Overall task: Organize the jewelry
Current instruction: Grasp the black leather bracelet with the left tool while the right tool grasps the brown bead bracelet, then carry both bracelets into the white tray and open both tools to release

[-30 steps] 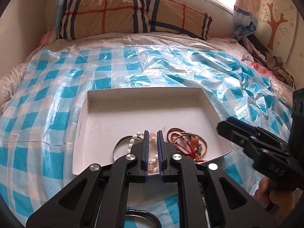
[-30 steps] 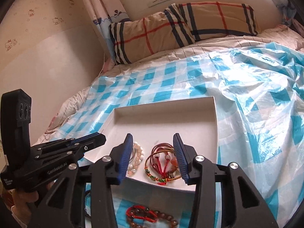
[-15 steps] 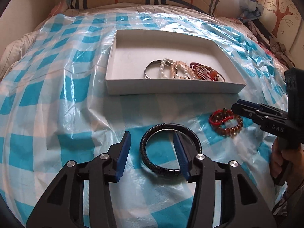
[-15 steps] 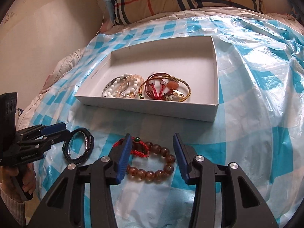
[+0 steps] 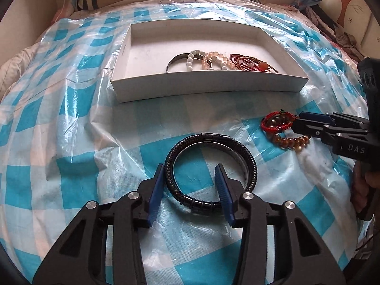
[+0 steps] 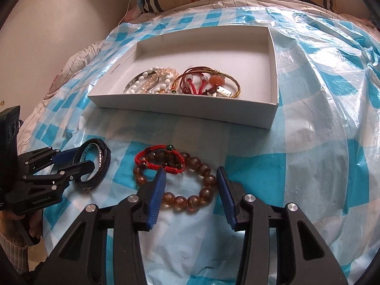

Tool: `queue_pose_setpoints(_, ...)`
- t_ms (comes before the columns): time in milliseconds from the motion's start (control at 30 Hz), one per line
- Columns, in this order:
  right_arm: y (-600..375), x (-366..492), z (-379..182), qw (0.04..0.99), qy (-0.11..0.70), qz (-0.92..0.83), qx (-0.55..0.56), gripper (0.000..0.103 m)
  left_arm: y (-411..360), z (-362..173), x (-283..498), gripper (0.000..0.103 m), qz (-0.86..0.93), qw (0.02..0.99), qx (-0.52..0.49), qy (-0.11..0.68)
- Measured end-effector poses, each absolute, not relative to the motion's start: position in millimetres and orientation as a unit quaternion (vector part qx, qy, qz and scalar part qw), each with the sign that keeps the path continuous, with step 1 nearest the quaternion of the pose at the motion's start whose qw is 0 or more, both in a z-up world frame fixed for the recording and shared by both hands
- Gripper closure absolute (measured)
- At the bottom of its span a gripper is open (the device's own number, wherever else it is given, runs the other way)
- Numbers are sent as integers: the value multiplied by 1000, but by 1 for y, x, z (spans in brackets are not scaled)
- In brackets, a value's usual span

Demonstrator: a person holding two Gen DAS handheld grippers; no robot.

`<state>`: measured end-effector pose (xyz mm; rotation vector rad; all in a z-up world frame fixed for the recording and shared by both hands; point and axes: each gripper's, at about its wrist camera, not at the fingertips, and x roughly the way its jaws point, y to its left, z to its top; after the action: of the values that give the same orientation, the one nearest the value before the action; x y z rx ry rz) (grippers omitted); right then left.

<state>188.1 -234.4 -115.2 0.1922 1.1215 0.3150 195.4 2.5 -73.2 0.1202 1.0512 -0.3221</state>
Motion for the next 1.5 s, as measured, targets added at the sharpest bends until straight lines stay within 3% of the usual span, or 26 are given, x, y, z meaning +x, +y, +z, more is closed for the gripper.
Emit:
queue_pose_setpoints(200, -218, 198, -122, 829, 537, 148, 49, 58, -5, -76, 195, 66, -138, 857, 72, 492)
queue_pose_setpoints(233, -215, 197, -122, 829, 538, 149, 38, 64, -6, -76, 193, 70, -138, 857, 69, 492)
queue_pose_setpoints(300, -210, 191, -123, 825, 545, 150, 15, 86, -10, -76, 189, 90, -147, 853, 70, 496)
queue_pose_setpoints(333, -210, 186, -123, 824, 544, 154, 13, 88, -12, -76, 186, 92, -155, 851, 70, 497)
queue_pose_setpoints(767, -247, 126, -82, 821, 493, 209, 199, 90, -7, -46, 160, 95, -198, 850, 3, 488)
queue_pose_setpoints(1500, -251, 106, -16, 837, 431, 236, 242, 90, -5, 10, 139, 95, -190, 877, -13, 441)
